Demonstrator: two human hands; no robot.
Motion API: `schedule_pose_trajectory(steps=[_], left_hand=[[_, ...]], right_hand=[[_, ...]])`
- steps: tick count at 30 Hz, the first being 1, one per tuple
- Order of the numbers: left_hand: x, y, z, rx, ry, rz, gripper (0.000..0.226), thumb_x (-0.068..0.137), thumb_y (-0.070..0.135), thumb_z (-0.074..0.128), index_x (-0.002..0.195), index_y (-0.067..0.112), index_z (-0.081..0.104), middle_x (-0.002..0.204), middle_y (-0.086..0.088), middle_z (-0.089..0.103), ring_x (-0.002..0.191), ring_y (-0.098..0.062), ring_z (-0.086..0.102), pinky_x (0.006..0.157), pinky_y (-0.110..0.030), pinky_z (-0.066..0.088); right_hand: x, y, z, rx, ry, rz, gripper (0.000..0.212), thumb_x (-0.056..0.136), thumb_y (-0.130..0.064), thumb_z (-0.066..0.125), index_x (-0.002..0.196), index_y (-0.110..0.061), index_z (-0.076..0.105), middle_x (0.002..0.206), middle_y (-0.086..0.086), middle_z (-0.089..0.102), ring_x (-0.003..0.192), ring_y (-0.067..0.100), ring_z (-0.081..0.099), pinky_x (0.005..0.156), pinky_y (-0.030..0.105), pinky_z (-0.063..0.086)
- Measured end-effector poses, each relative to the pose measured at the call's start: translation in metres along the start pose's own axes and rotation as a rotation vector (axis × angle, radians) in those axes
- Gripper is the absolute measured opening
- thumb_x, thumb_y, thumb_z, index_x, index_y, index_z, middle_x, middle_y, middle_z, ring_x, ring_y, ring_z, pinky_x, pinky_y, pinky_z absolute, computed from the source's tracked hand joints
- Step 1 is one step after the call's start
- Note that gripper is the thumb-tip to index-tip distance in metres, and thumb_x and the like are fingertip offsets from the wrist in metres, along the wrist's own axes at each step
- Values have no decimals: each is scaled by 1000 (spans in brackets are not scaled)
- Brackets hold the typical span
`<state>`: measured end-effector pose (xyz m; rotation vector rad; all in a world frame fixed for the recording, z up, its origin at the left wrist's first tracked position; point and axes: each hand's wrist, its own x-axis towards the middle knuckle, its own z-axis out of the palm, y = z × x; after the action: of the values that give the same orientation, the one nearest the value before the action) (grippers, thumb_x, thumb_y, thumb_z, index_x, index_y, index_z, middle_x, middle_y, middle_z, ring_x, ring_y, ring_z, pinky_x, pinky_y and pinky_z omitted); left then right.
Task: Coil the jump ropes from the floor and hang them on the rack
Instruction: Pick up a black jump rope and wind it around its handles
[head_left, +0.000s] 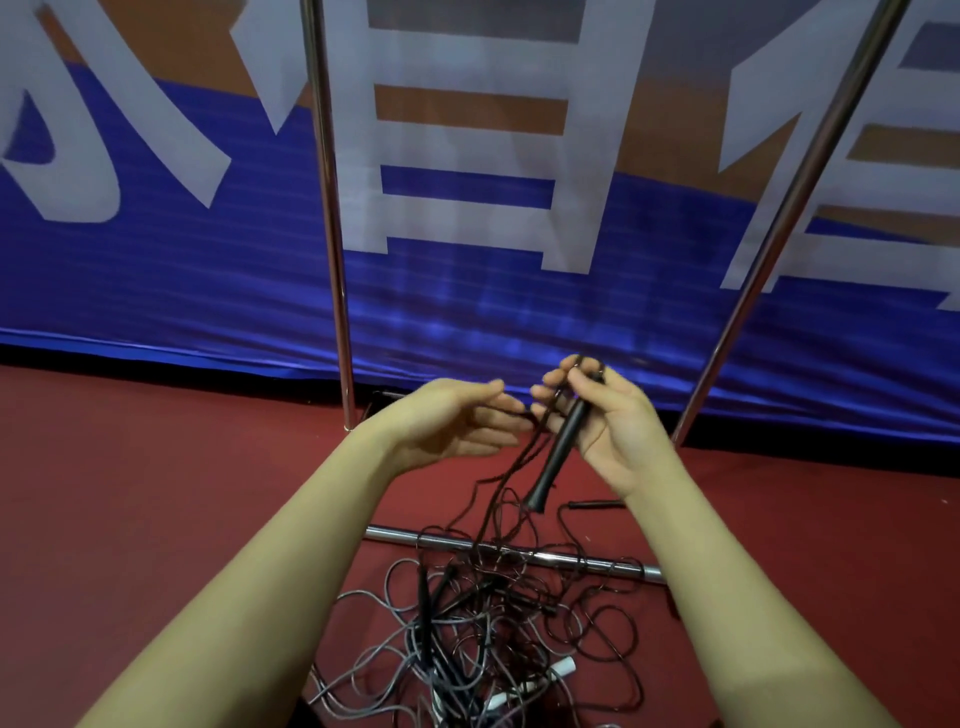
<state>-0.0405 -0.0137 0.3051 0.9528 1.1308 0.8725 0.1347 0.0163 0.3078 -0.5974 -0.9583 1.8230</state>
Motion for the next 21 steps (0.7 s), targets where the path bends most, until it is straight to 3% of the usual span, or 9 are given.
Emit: schedule_pose_trajectory(steps=[3, 7, 12, 15, 18, 21], left_hand=[[1, -6, 6, 149, -104, 16, 21, 98, 16, 44, 102, 14, 64, 89, 2, 73, 88, -12, 67, 87, -23, 46], [4, -7, 12, 140, -121, 99, 15, 92, 4, 53, 96, 12, 65, 77, 4, 68, 76, -9, 60, 81, -17, 48], [2, -4, 16, 172, -49, 211, 10, 87, 4, 61, 85, 12, 67, 68, -1, 65, 67, -13, 63, 72, -26, 53], [1, 1, 20, 0, 2, 262, 10, 90, 3, 55, 86, 10, 60, 65, 0, 64, 63, -11, 64, 71, -33, 57], [1, 7, 20, -229, 13, 329, 10, 91, 4, 52, 84, 11, 55, 69, -4, 63, 65, -16, 65, 70, -39, 58], [3, 11, 19, -358, 80, 374, 16, 94, 4, 50, 80, 12, 52, 67, -5, 62, 64, -16, 66, 66, -41, 58]], right_hand=[[0, -6, -7, 43, 101, -58, 20, 97, 0, 39, 86, -8, 55, 66, 2, 68, 66, 18, 70, 62, 30, 59], [-2, -6, -9, 83, 137, -69, 19, 97, 0, 41, 86, -7, 55, 68, 4, 69, 69, 20, 71, 61, 31, 58], [-1, -6, -13, 82, 182, -54, 18, 98, -6, 41, 88, -7, 56, 70, 5, 70, 68, 21, 71, 57, 31, 58], [-1, -1, -17, -19, 180, -9, 18, 99, -11, 42, 95, -4, 58, 78, 11, 72, 72, 23, 72, 62, 35, 60], [-1, 7, -18, -126, 112, 54, 19, 98, -11, 41, 101, -4, 59, 91, 15, 71, 82, 25, 70, 81, 39, 54], [-4, 14, -13, -244, 12, 129, 21, 100, -13, 39, 100, -11, 60, 83, 6, 72, 79, 20, 68, 88, 36, 46]])
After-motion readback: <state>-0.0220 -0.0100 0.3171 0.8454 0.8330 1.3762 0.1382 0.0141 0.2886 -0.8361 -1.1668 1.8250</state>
